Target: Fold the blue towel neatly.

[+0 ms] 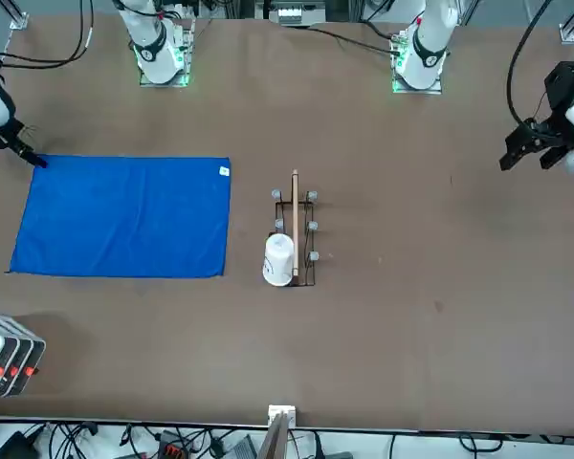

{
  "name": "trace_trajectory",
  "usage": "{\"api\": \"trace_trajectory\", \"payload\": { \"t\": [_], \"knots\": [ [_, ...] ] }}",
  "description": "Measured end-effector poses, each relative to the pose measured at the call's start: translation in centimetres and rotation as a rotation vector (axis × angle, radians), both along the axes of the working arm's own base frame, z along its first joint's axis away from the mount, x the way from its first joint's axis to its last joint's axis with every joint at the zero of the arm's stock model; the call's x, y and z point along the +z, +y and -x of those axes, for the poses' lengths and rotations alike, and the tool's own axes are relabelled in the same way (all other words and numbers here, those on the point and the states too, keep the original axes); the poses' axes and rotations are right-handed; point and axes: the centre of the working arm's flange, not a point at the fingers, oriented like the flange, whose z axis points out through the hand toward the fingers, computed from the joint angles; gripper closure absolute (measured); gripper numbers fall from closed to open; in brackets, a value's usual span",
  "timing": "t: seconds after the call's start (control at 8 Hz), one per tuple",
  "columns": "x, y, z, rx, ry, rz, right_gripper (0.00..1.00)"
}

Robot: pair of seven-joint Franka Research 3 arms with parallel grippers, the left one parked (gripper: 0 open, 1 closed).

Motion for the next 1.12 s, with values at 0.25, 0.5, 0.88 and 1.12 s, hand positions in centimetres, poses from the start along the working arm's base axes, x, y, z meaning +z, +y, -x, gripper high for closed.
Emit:
{"api": "trace_trajectory", "payload": {
  "t": [0.25, 0.5, 0.88, 1.12],
  "knots": [
    [0.0, 0.0, -0.1, 0.0, -0.001, 0.0, 0.3],
    [0.0, 0.2, -0.2, 0.004, -0.002, -0.002, 0.64],
    [0.2, 0.3, -0.7, 0.011, 0.003, -0.012, 0.97],
    [1.6, 0.2, -1.5, 0.02, 0.014, -0.031, 0.97]
  ]
}}
